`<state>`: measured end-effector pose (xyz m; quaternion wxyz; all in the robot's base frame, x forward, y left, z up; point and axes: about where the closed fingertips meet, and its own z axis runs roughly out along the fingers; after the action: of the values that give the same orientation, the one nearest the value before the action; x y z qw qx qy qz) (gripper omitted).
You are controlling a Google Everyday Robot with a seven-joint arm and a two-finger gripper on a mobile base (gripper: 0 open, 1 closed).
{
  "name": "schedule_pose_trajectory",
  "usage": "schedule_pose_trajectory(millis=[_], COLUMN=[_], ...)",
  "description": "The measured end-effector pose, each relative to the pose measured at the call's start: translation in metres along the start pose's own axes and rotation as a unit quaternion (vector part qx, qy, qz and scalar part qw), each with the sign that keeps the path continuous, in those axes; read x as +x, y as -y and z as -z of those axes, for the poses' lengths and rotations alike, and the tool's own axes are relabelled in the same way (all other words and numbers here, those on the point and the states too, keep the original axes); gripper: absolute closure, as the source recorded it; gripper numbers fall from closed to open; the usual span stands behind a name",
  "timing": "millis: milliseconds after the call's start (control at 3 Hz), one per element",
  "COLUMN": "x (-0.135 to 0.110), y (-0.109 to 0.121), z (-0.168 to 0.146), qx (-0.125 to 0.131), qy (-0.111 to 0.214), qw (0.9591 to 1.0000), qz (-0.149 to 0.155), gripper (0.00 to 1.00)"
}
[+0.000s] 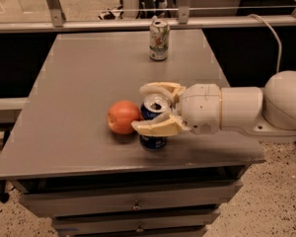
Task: Move pepsi can near apple
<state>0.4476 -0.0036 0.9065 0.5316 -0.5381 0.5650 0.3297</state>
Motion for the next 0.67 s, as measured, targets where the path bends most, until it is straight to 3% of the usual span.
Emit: schedule_pose_trajectory(millis=[333, 667], x=[0.0, 0.004], y=[0.0, 0.01], z=[0.0, -0.01], qx=[0.0, -0.001], qy=[0.0, 0.0], qw=[1.0, 1.0], qz=[0.0, 0.0], gripper=[1.0, 1.0])
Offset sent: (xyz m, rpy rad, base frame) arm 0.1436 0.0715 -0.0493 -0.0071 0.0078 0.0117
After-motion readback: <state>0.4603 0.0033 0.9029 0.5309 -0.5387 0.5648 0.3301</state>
